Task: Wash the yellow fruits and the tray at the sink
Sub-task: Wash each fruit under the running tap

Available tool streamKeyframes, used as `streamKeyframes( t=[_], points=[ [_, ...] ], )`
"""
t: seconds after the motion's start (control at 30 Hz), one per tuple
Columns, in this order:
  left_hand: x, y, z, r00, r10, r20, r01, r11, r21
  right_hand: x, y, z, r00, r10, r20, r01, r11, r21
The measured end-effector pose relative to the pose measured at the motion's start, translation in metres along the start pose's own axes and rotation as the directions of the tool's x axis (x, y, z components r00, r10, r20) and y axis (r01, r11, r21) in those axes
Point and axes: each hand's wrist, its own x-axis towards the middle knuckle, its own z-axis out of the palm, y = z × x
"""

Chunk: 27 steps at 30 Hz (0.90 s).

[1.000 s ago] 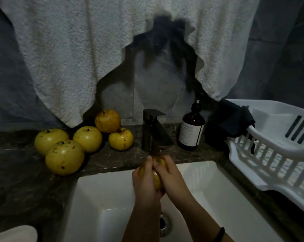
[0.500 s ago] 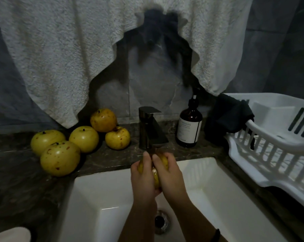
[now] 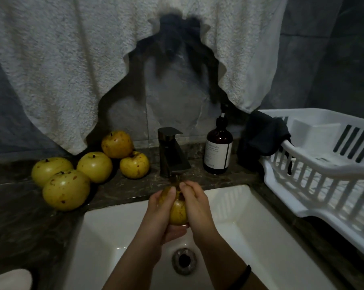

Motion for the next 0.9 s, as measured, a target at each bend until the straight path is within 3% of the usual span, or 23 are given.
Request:
streamKeyframes(
  t=[0.13, 0.33, 0.47, 0.63, 0.77, 0.9],
  points=[
    [0.001, -0.008, -0.004, 0.999, 0.020, -0.033, -0.022, 0.998, -0.060, 0.000, 0.000, 0.003, 0.999, 0.039, 0.004, -0.040, 0.999, 0.037],
    [0.011, -0.007, 0.006, 0.993, 0.053, -0.107, -0.045, 0.996, 0.076, 0.005, 0.002, 0.001, 0.989, 0.150, 0.014, -0.151, 0.986, 0.078],
    [0.016, -0.007, 0.006, 0.984, -0.086, -0.155, 0.093, 0.995, 0.037, 0.005, 0.001, 0.000, 0.980, 0.187, 0.074, -0.197, 0.964, 0.179],
    [0.011, -0.006, 0.001, 0.969, -0.243, -0.055, 0.239, 0.968, -0.073, 0.000, -0.005, -0.004, 0.995, 0.008, 0.095, -0.014, 0.998, 0.058],
    [0.010, -0.002, -0.003, 0.904, -0.425, 0.037, 0.419, 0.869, -0.262, -0.006, -0.009, -0.008, 0.978, -0.161, 0.133, 0.171, 0.983, -0.067],
    [0.010, -0.003, -0.004, 0.900, -0.434, 0.037, 0.421, 0.845, -0.330, -0.008, -0.001, -0.006, 0.886, -0.427, 0.181, 0.464, 0.801, -0.379]
  ],
)
